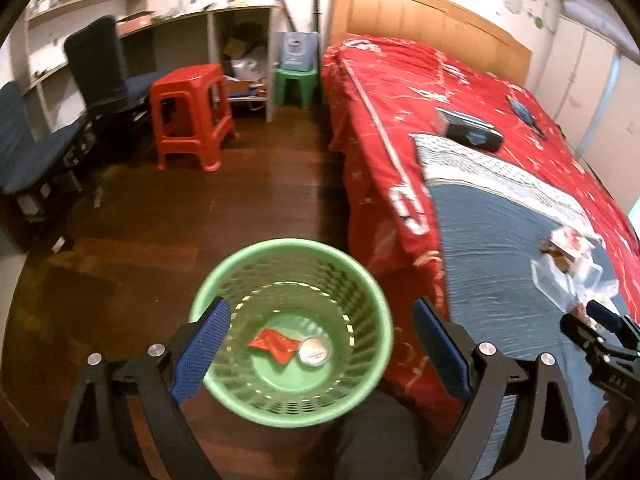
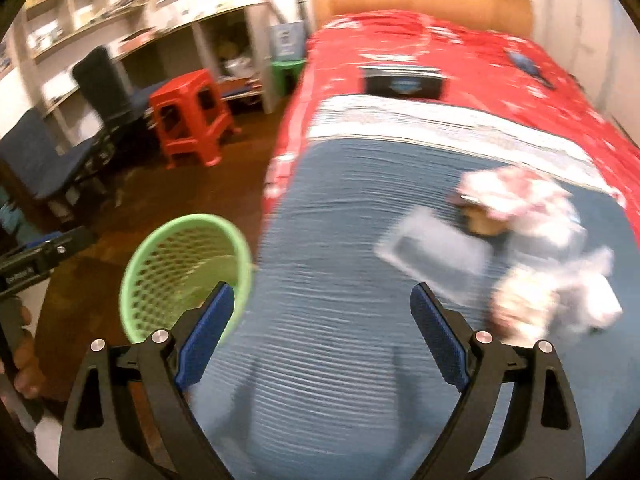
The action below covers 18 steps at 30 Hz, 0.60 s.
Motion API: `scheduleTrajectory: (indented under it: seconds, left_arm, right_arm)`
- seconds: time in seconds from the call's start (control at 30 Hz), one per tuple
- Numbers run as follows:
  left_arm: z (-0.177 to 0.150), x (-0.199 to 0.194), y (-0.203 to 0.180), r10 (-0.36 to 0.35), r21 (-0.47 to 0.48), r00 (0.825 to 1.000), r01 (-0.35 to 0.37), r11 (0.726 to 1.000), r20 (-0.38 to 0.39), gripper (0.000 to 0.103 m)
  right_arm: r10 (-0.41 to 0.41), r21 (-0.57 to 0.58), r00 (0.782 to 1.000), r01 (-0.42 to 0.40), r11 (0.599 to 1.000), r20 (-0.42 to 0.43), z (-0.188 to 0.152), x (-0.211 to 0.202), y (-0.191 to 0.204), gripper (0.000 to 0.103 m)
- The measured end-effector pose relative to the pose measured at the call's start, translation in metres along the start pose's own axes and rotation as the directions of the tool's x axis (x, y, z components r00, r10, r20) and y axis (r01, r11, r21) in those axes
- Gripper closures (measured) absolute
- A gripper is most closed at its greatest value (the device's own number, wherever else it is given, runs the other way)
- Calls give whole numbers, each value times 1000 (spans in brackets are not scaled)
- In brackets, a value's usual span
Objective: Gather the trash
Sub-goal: 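Move the right tool to the crumpled white paper and grasp it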
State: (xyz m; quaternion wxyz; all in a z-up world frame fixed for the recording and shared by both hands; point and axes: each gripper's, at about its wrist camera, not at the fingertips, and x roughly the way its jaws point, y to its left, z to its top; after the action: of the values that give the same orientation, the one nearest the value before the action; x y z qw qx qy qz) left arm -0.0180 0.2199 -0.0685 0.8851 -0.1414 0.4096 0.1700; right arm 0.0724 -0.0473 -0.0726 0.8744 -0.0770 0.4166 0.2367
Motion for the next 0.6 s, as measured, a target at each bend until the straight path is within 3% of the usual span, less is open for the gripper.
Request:
scheduleTrajectory:
  seconds: [0.3, 0.4, 0.6]
  left_arm:
    - [5, 4, -56, -62, 78, 998, 63, 995, -16, 14]
    - [6, 5, -73, -77, 104, 997, 79, 991, -22, 14]
    - [12, 8, -104, -101, 158, 994, 105, 982, -32, 14]
  right_arm:
    - [-167, 134, 986, 167, 977, -10, -24, -13, -101, 19]
    - [-183, 151, 983, 184, 971, -21, -27, -8, -119, 21]
    - [-204, 69, 979, 204, 976, -7, -24, 1, -118, 26]
